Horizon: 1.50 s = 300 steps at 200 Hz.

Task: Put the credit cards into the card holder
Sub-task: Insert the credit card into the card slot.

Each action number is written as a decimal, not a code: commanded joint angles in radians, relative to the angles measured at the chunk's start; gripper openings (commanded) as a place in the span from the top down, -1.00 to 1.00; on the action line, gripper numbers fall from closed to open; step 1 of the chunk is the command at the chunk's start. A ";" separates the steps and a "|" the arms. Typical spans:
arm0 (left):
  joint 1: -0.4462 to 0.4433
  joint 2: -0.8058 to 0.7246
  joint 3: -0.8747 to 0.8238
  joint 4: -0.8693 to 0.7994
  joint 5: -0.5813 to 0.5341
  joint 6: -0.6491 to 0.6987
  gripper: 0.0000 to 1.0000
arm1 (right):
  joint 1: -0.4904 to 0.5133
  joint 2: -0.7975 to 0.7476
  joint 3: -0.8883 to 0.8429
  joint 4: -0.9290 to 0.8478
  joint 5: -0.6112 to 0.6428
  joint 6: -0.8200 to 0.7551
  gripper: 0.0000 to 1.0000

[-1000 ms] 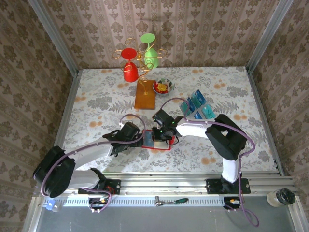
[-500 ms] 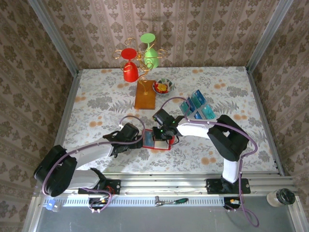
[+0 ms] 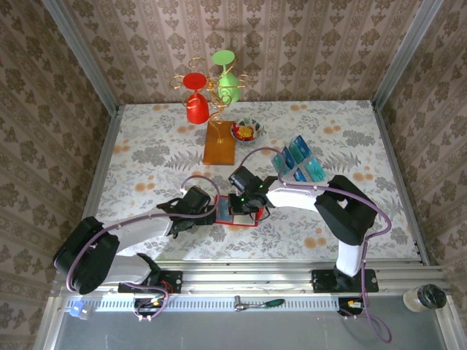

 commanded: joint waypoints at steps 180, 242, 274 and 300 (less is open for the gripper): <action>0.005 0.019 -0.017 0.013 0.007 -0.009 -1.00 | 0.020 0.067 0.002 0.036 -0.018 0.032 1.00; 0.007 0.010 0.006 -0.019 0.003 -0.004 -1.00 | 0.019 -0.026 -0.040 0.090 0.004 0.121 1.00; 0.012 0.004 0.028 -0.050 0.004 -0.009 -1.00 | 0.018 -0.065 -0.091 0.174 0.006 0.241 0.96; 0.022 0.004 0.055 -0.076 0.004 -0.012 -1.00 | 0.027 -0.080 -0.126 0.234 -0.005 0.314 0.89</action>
